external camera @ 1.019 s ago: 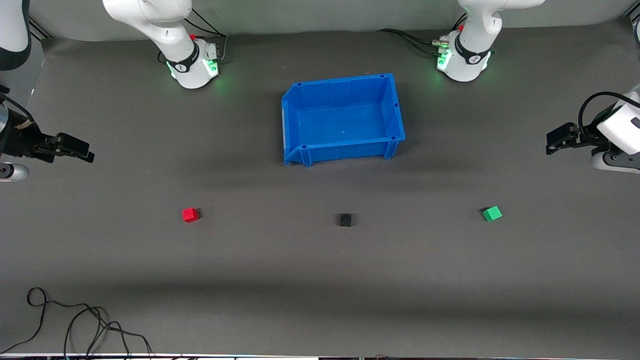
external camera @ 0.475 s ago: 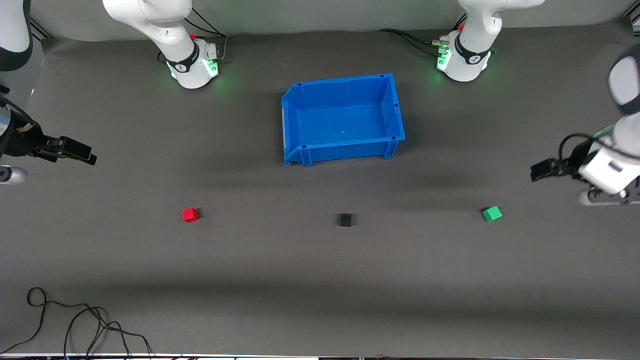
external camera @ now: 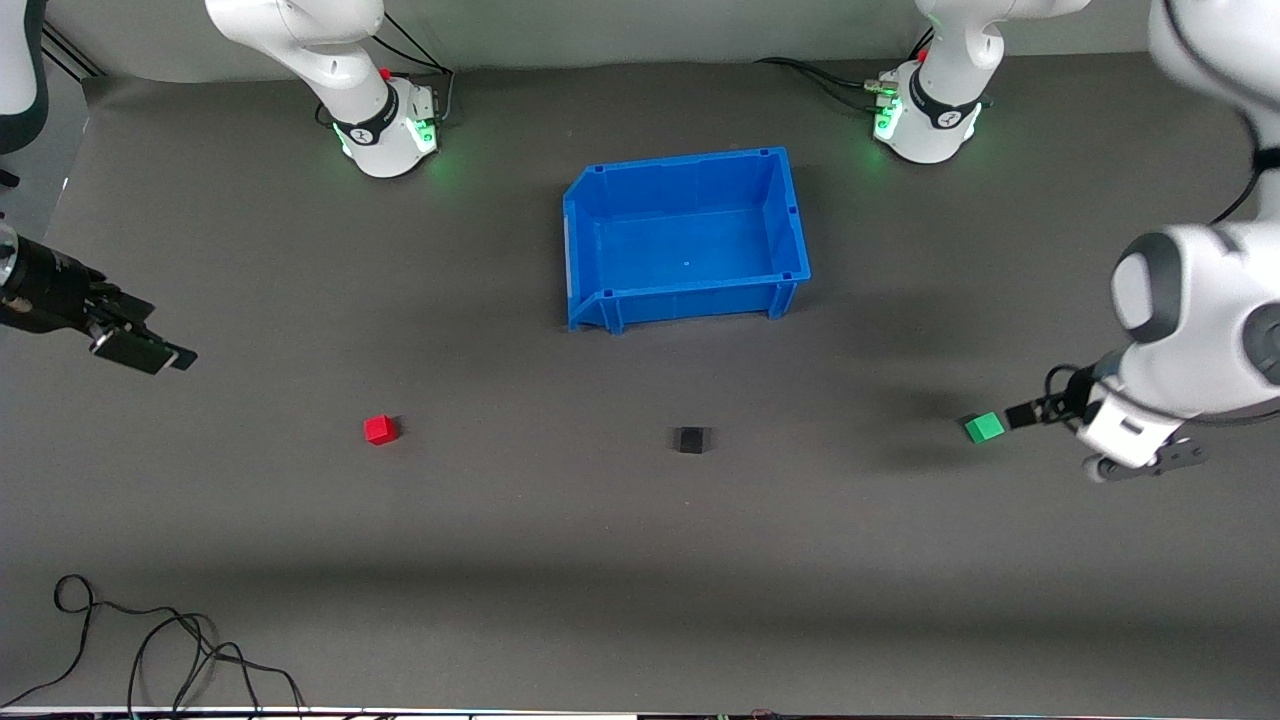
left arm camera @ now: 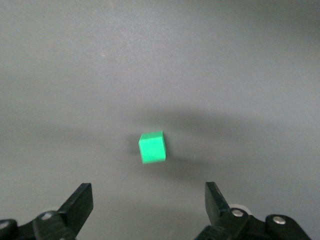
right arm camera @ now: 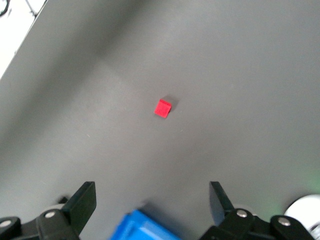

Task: Attach green and red cubes to black cube
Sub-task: 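Reach the left gripper to the green cube while the right gripper reaches the red cube, then close the left gripper on the green cube while the right gripper grasps red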

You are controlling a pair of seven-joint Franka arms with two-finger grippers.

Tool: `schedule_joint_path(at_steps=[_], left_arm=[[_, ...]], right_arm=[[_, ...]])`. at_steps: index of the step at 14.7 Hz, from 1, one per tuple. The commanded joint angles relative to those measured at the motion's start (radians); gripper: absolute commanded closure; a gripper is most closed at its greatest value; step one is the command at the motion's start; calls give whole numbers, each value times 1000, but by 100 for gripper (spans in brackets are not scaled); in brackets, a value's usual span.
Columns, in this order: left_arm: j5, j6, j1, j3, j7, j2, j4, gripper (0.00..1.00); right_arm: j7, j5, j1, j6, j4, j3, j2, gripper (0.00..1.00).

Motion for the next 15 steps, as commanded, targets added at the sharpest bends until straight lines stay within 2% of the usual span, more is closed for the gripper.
schedule_joint_path(at_steps=[1, 2, 4, 6, 9, 13, 15], left_arm=[[-3, 77, -10, 3, -65, 97, 7, 1], [-3, 82, -1, 3, -65, 123, 8, 2], [-20, 96, 11, 5, -89, 162, 4, 18], [-21, 96, 37, 3, -134, 172, -7, 18], [-24, 99, 22, 3, -159, 195, 7, 19], [-17, 152, 11, 3, -156, 229, 8, 19], [-11, 163, 5, 3, -156, 237, 21, 23]], right_arm=[[215, 63, -18, -3, 38, -4, 48, 0], [227, 102, -28, -3, 38, -7, 69, 0], [272, 151, -39, -3, 30, -19, 123, 0], [324, 217, -53, -3, 24, -27, 183, 0], [321, 254, -53, 38, 4, -27, 246, 0], [283, 280, -35, 255, -148, -22, 284, 0], [229, 291, -33, 329, -180, -18, 336, 0]])
